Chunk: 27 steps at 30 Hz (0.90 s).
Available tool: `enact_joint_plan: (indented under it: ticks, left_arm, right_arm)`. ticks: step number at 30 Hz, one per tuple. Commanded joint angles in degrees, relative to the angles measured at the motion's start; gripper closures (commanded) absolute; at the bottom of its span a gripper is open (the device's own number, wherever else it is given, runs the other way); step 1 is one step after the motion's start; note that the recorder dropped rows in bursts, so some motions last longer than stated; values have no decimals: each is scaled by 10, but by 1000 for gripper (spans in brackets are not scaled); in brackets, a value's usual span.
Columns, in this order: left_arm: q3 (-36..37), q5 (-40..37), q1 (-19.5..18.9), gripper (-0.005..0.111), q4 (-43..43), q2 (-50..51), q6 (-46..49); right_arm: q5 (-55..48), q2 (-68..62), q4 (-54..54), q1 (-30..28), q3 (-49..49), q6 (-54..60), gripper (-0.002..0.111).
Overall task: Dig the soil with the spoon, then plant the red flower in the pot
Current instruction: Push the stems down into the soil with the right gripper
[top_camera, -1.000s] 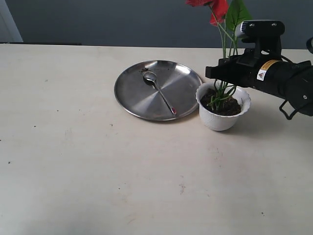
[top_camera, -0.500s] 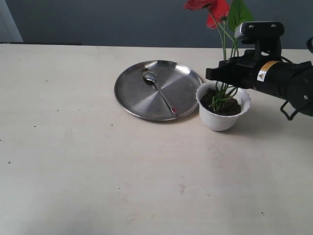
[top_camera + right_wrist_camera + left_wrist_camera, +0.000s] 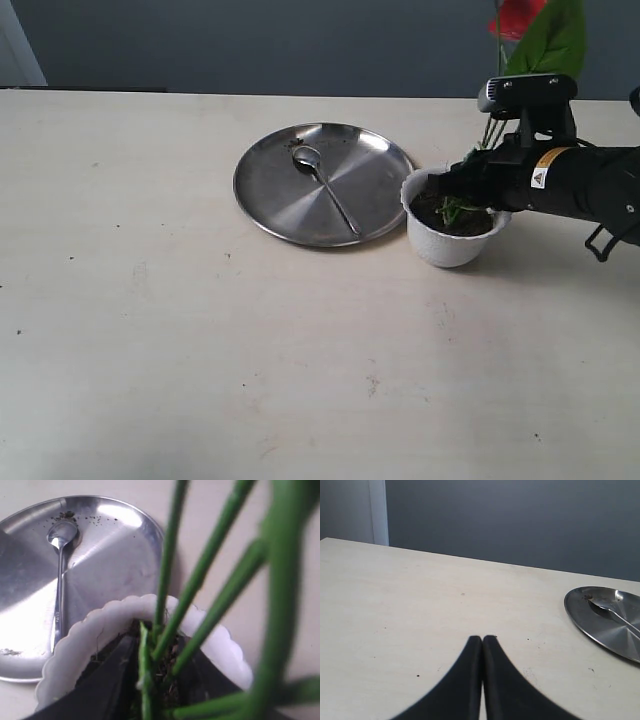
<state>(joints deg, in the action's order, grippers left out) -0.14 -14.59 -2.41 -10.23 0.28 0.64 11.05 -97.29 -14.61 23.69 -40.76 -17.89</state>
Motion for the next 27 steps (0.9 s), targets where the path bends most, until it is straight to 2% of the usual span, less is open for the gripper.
enact_joint_plan:
  ticks: [1,21,27]
  left_arm:
    - [1,9,4,106,1,-3,-1]
    - [1,9,4,106,1,-3,-1]
    - [1,9,4,106,1,-3,-1]
  right_arm:
    - [-92,-5,-13,-2,17,9,79]
    - [-88,11,-14,-2,17,9,79]
    - [-88,11,-15,18,17,9,79]
